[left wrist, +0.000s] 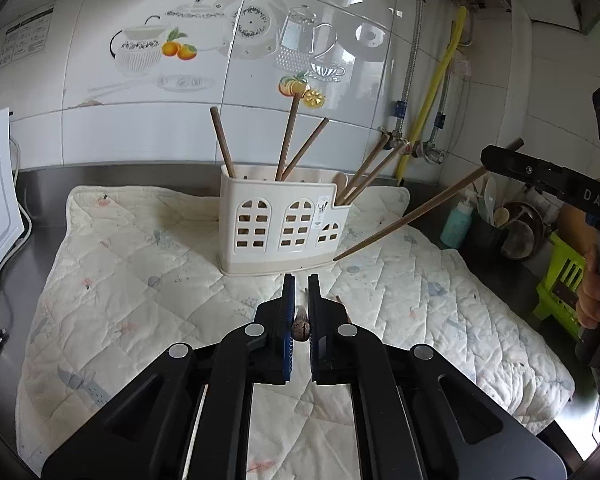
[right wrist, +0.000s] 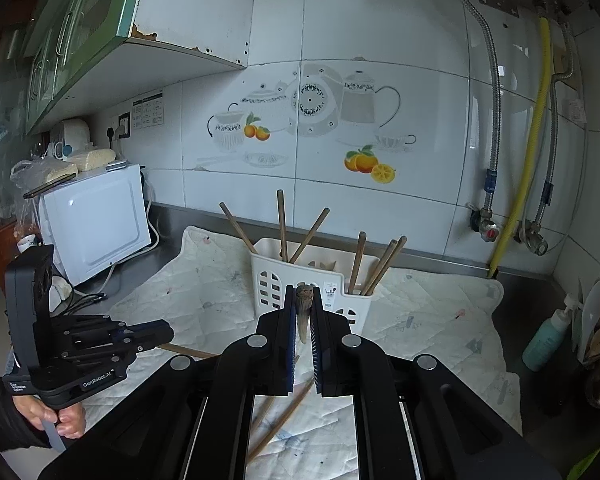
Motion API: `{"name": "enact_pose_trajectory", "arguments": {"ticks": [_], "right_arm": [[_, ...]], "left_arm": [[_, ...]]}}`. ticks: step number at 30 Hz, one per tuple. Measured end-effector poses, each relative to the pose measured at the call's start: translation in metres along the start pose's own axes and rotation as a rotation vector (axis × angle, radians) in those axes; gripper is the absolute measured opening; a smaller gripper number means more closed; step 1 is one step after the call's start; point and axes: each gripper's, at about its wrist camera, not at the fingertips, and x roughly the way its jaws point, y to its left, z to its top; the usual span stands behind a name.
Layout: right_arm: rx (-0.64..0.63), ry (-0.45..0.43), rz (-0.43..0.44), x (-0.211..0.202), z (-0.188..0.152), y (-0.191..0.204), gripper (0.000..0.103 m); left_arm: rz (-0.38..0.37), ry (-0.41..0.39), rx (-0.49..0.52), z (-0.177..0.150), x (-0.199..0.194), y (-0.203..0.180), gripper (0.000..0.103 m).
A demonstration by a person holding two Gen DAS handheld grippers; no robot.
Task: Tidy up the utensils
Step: 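Lift both held chopsticks and carry them over the white holder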
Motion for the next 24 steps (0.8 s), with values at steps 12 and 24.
{"name": "enact_pose_trajectory", "arguments": {"ticks": [12, 24], "right_arm": [[-0.027, -0.023, -0.008, 0.015, 0.031, -0.007, 0.007], [-0.04, -0.026, -0.07, 0.048, 0.075, -0.035, 0.006]], "left_arm": [[0.031, -0.03, 0.144, 0.06, 0.001, -0.011, 0.004], [0.052, -0.076, 0.18, 0.112, 0.003, -0.006, 0.004]]}}
